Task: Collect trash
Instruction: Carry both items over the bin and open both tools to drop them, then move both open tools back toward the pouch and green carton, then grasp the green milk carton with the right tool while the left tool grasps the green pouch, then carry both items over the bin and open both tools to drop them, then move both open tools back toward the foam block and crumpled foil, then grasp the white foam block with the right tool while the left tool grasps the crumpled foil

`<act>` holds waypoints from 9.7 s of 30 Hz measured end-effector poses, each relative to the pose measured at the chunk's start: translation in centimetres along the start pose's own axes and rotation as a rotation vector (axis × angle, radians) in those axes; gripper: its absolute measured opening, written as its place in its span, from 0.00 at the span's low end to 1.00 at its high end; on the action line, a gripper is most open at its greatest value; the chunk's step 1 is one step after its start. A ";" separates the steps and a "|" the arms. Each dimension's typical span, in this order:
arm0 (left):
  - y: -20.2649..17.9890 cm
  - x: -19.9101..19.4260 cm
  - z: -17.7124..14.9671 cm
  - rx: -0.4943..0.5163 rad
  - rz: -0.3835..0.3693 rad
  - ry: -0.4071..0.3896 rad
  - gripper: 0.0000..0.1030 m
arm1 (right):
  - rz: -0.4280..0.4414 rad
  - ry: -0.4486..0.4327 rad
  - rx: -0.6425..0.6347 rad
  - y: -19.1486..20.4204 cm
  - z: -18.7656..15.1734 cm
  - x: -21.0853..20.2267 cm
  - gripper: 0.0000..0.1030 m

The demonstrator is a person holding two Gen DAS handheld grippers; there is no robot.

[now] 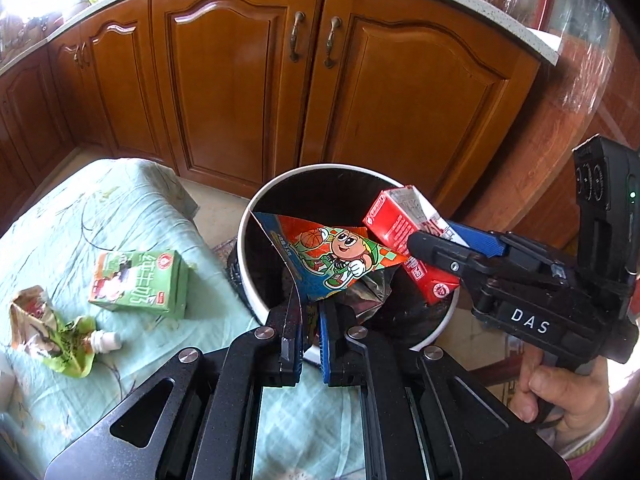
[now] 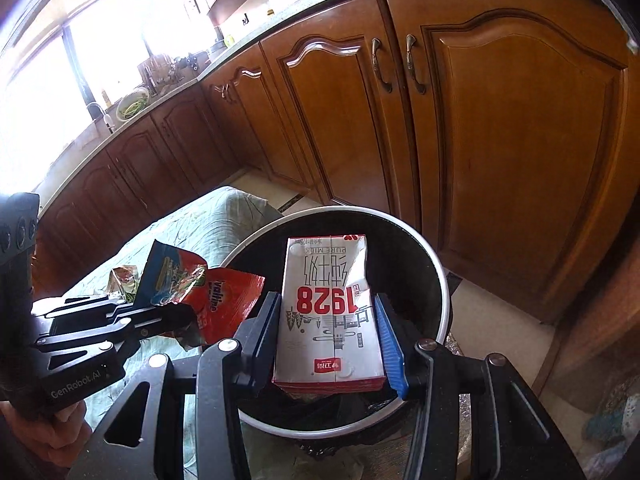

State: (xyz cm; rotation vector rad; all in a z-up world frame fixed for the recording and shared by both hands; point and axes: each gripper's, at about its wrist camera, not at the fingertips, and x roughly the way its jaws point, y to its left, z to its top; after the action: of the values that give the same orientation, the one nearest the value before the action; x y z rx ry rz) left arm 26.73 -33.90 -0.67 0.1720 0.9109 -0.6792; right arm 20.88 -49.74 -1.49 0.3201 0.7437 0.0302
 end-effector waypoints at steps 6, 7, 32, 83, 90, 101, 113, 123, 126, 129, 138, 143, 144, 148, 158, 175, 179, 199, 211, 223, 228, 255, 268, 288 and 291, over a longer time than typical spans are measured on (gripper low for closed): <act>-0.9 1.8 0.7 0.012 0.005 0.029 0.05 | -0.008 0.018 0.001 -0.4 0.2 0.9 0.46; -1.0 2.0 0.8 0.013 0.005 0.033 0.06 | -0.009 0.019 0.003 -0.6 0.3 1.0 0.46; 3.0 -2.9 -4.9 -0.129 0.003 -0.042 0.52 | 0.082 -0.081 0.035 2.5 -1.3 -1.9 0.69; 23.6 -5.5 -10.4 -0.750 0.017 -0.079 0.52 | 0.143 0.231 -0.602 19.9 1.6 12.7 0.82; 24.1 -3.4 -9.4 -0.727 0.033 -0.055 0.27 | 0.152 0.272 -0.622 20.1 1.9 14.9 0.76; 22.1 -5.6 -9.3 -0.569 0.051 -0.093 0.04 | 0.153 0.236 -0.536 19.4 1.3 13.1 0.49; 18.7 -9.2 -10.4 -0.458 0.010 -0.116 0.01 | 0.235 0.135 -0.267 15.1 -1.3 6.0 0.45; 14.6 -10.3 -10.4 -0.374 -0.035 -0.116 0.01 | 0.249 0.060 -0.156 12.0 -2.2 2.0 0.45; 13.3 -10.4 -9.9 -0.347 -0.046 -0.118 0.01 | 0.238 0.038 -0.137 11.0 -2.0 0.9 0.45; 12.0 -10.4 -9.3 -0.321 -0.057 -0.122 0.01 | 0.219 0.016 -0.118 9.8 -1.8 -0.1 0.45; 8.3 -9.9 -7.0 -0.233 -0.063 -0.149 0.01 | 0.154 -0.041 -0.049 5.9 -1.3 -2.5 0.45; 6.3 -9.1 -5.3 -0.185 -0.056 -0.164 0.01 | 0.125 -0.055 -0.021 4.0 -1.1 -3.0 0.45; 5.9 -8.8 -4.9 -0.178 -0.058 -0.165 0.01 | 0.119 -0.057 -0.015 3.7 -1.0 -3.0 0.45; 4.4 -8.1 -3.8 -0.141 -0.052 -0.175 0.01 | 0.103 -0.064 0.000 2.7 -0.9 -3.1 0.45; 1.9 -4.8 -1.4 -0.079 -0.022 -0.156 0.01 | 0.070 -0.054 0.030 -0.1 -0.9 -2.5 0.45; 0.1 0.0 -0.5 -0.035 0.009 -0.074 0.01 | 0.059 0.001 0.037 -1.5 0.4 0.7 0.45; 0.2 0.8 0.0 -0.043 0.005 -0.047 0.01 | 0.055 0.018 0.039 -1.8 0.6 1.5 0.45; 2.8 -1.5 -3.3 -0.129 -0.004 -0.064 0.17 | 0.127 -0.057 0.091 0.0 -2.0 -1.2 0.81; 8.8 -6.2 -10.8 -0.294 0.047 -0.078 0.18 | 0.253 -0.042 0.051 7.0 -5.6 -1.7 0.87; 14.7 -11.7 -17.3 -0.413 0.136 -0.114 0.18 | 0.341 0.055 -0.071 15.3 -8.0 0.2 0.87; 16.7 -13.7 -19.0 -0.448 0.167 -0.142 0.18 | 0.370 0.078 -0.115 18.4 -8.2 0.7 0.87; 26.9 -20.4 -23.9 -0.619 0.342 -0.223 0.36 | 0.512 0.204 -0.223 31.2 -6.7 7.9 0.87; 31.5 -18.1 -21.9 -0.570 0.375 -0.158 0.43 | 0.483 0.253 -0.258 37.7 -4.5 15.7 0.58; 29.3 -18.4 -20.7 -0.517 0.329 -0.188 0.19 | 0.469 0.165 -0.193 30.2 -4.5 10.6 0.08; 27.9 -18.3 -20.0 -0.499 0.302 -0.194 0.19 | 0.446 0.140 -0.169 27.4 -4.3 9.0 0.08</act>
State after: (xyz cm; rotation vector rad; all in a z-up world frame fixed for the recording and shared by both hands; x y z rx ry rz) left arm 22.58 4.73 -2.74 -0.1963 0.8194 -0.1725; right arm 26.96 -21.23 -2.25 0.3192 0.7900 0.5390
